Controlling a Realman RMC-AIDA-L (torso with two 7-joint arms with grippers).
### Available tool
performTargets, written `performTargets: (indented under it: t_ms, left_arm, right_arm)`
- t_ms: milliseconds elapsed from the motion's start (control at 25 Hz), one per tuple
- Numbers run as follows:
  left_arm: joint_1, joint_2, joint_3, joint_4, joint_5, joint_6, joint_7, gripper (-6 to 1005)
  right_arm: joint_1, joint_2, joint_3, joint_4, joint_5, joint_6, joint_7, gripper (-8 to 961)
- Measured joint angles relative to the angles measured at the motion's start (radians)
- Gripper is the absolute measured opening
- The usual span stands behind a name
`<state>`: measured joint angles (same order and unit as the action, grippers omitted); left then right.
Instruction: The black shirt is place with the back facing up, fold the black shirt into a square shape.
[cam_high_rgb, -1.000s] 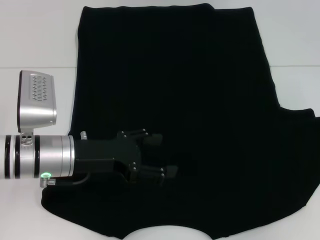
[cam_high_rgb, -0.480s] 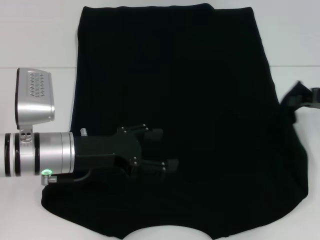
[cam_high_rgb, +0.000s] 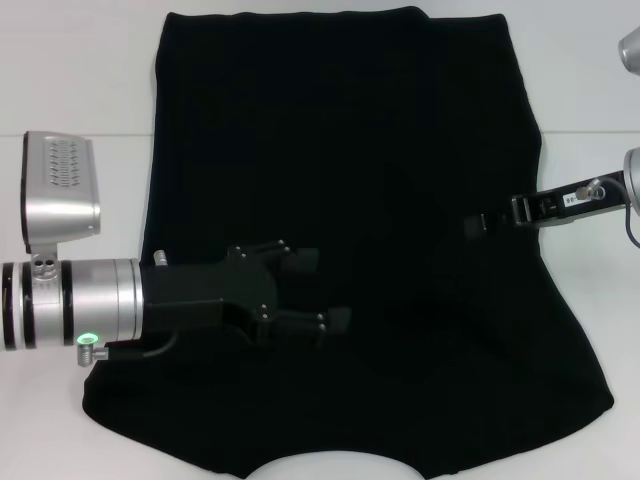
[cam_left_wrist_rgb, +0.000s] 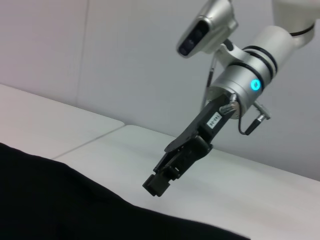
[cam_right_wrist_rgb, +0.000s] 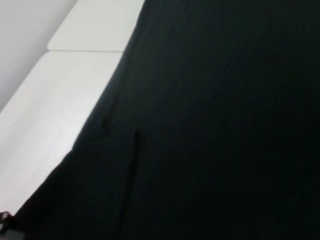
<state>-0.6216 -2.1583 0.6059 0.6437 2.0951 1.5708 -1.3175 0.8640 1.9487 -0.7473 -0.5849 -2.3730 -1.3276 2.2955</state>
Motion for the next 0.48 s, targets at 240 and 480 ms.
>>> performTargets:
  t_ms: [240, 480]
  left_arm:
    - [0.003, 0.006, -0.056, -0.001, 0.000, -0.013, -0.006, 950]
    - [0.022, 0.024, -0.077, 0.020, 0.018, -0.087, -0.121, 950]
  right_arm:
    - [-0.029, -0.004, 0.020, -0.033, 0.042, -0.019, -0.008, 328]
    - [-0.074, -0.003, 0.024, -0.026, 0.129, -0.012, -0.088, 451]
